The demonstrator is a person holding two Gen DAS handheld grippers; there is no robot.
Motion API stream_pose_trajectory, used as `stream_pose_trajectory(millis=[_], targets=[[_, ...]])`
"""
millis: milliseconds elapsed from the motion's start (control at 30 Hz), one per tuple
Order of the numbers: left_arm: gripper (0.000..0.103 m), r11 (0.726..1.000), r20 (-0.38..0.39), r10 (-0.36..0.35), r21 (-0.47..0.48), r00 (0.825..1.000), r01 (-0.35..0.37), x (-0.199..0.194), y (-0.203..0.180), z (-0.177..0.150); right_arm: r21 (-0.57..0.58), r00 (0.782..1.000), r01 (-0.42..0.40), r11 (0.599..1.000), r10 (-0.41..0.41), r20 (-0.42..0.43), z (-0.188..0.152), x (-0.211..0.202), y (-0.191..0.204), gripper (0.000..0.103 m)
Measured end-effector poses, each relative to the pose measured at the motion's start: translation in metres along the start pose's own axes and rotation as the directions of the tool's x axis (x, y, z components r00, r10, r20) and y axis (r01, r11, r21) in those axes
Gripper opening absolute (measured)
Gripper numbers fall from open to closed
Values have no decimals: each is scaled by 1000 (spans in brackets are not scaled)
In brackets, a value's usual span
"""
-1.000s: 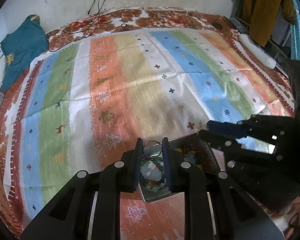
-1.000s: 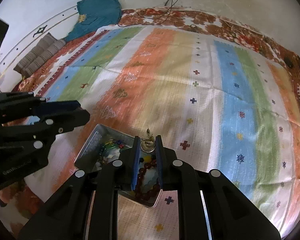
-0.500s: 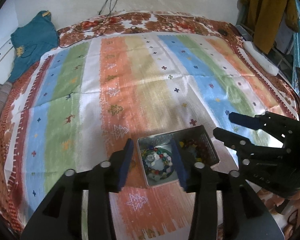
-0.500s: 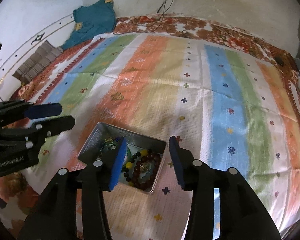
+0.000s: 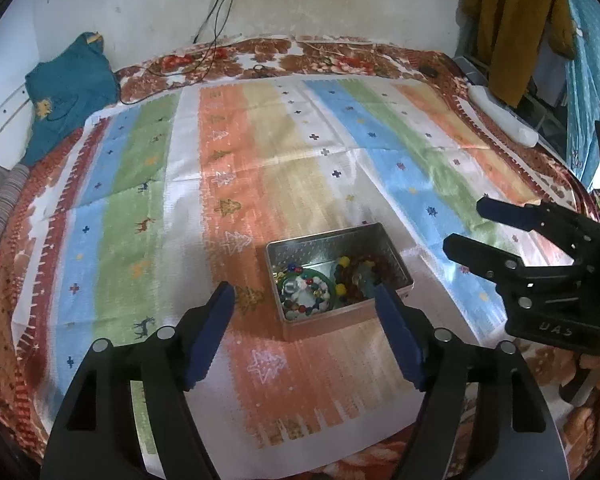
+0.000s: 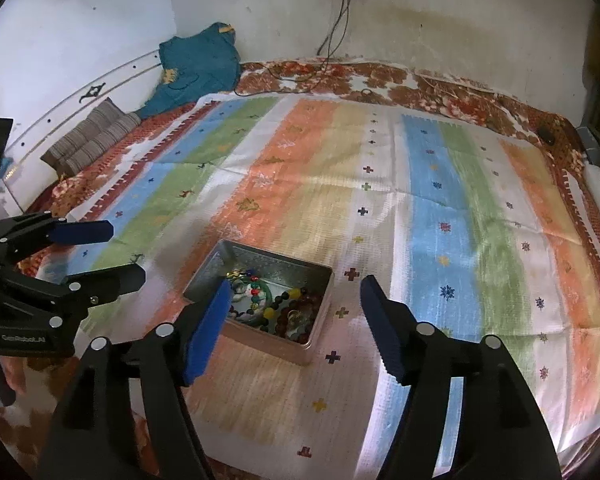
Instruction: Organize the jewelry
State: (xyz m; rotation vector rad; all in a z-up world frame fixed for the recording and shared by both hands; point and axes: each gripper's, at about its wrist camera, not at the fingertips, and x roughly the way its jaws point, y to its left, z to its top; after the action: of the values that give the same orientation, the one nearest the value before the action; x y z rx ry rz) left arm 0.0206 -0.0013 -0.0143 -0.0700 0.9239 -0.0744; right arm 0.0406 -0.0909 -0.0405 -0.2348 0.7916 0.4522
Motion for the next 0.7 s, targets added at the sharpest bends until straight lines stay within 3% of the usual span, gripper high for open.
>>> stream_pose_trajectory(millis=[200, 700], targets=[[88, 1000, 38, 22, -3, 999, -22, -10, 2, -9, -18, 1000, 6, 1000, -6, 23, -10, -11, 3, 73], [97, 996, 137, 85, -2, 987, -86, -27, 2, -28, -6, 997, -40, 999, 40, 71, -25, -31, 6, 91]])
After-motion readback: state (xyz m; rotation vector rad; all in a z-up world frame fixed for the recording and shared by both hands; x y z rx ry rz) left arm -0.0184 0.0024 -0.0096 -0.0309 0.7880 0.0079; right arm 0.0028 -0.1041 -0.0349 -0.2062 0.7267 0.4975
